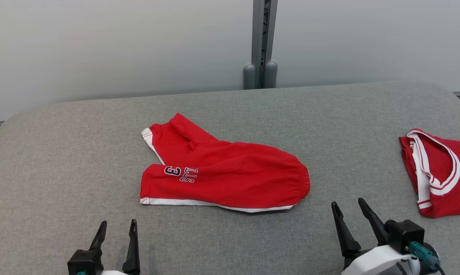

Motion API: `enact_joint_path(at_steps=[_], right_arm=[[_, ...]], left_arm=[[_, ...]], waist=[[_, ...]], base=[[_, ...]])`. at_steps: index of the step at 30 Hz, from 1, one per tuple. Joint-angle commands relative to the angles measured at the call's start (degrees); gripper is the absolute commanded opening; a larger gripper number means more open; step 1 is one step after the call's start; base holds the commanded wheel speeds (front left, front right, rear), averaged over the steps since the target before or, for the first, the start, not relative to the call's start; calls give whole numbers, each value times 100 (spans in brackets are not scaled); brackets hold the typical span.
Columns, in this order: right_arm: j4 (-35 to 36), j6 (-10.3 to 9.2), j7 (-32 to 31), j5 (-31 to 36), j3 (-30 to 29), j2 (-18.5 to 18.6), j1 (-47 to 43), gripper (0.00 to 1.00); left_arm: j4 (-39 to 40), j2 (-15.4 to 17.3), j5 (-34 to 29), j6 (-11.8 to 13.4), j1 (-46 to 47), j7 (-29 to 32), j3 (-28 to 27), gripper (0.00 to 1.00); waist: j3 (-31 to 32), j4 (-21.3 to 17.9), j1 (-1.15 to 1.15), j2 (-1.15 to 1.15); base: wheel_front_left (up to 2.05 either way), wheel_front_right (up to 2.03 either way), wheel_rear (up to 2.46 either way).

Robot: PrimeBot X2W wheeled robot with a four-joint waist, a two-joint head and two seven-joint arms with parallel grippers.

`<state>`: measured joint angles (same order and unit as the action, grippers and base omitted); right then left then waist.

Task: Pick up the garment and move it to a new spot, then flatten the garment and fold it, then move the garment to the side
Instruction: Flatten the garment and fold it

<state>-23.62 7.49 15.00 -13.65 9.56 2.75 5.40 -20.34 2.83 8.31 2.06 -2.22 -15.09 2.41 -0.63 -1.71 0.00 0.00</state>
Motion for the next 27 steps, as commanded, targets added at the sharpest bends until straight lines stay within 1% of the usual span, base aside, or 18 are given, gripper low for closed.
enact_joint_path(at_steps=[1, 5, 12, 18, 27], right_arm=[[-57, 0, 25, 42, 11, 35, -39, 100], [-166, 0, 25, 101, 100, 34, 41, 100], [-316, 0, 25, 228, 208, 35, 367, 100], [-382, 0, 25, 109, 319, 35, 604, 100], [-688, 0, 25, -585, 522, 32, 943, 100]], left_arm=[[36, 19, -1, 27, -51, -8, 6, 100], [-4, 18, 39, 23, 43, -8, 45, 100], [-236, 19, 76, -78, 483, -8, 109, 100], [-291, 18, 125, -87, 690, -8, 178, 100], [-257, 18, 119, -105, 859, -8, 342, 100]], waist=[[-9, -19, 0, 0], [-105, -41, 0, 0], [-485, -3, 0, 0], [-682, 27, 0, 0], [-926, 243, 0, 0]], base=[[0, 0, 0], [0, 0, 0], [0, 0, 0], [0, 0, 0], [0, 0, 0]])
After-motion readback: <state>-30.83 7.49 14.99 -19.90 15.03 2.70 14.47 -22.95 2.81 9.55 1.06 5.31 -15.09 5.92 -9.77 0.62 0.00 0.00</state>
